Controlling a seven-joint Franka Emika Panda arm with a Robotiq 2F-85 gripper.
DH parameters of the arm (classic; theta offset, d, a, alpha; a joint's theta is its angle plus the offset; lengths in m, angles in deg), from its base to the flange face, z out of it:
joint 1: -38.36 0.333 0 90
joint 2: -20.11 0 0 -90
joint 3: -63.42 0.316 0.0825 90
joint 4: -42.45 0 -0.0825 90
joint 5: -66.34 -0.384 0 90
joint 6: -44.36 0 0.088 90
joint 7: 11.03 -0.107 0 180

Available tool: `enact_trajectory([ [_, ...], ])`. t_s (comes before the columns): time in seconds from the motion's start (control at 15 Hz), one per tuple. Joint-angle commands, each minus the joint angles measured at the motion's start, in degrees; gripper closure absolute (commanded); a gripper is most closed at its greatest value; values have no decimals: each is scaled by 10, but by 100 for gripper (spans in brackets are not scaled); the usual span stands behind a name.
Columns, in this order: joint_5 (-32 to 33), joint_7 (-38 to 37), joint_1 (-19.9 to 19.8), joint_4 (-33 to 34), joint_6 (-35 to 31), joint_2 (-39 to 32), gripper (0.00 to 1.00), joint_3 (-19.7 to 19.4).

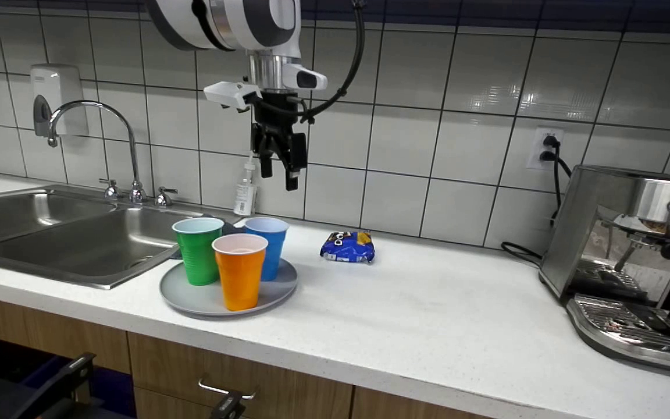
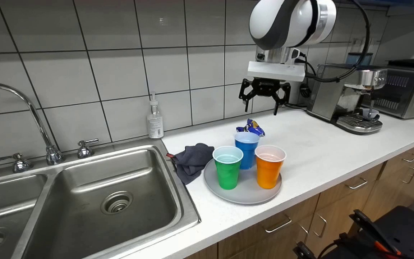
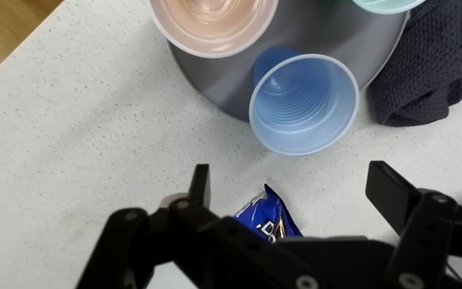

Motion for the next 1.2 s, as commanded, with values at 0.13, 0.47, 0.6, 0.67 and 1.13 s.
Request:
enact_trajectory([
  [0.13,-65,160,-21,-39,46,73,0,10],
  [0.47,-58,155,-29,-28,41,57,0,17],
  [0.6,-58,155,-28,-28,40,53,0,18],
  [0.67,-58,155,-28,-28,40,52,0,18],
  [1.13,-58,155,-28,-28,40,51,0,18],
])
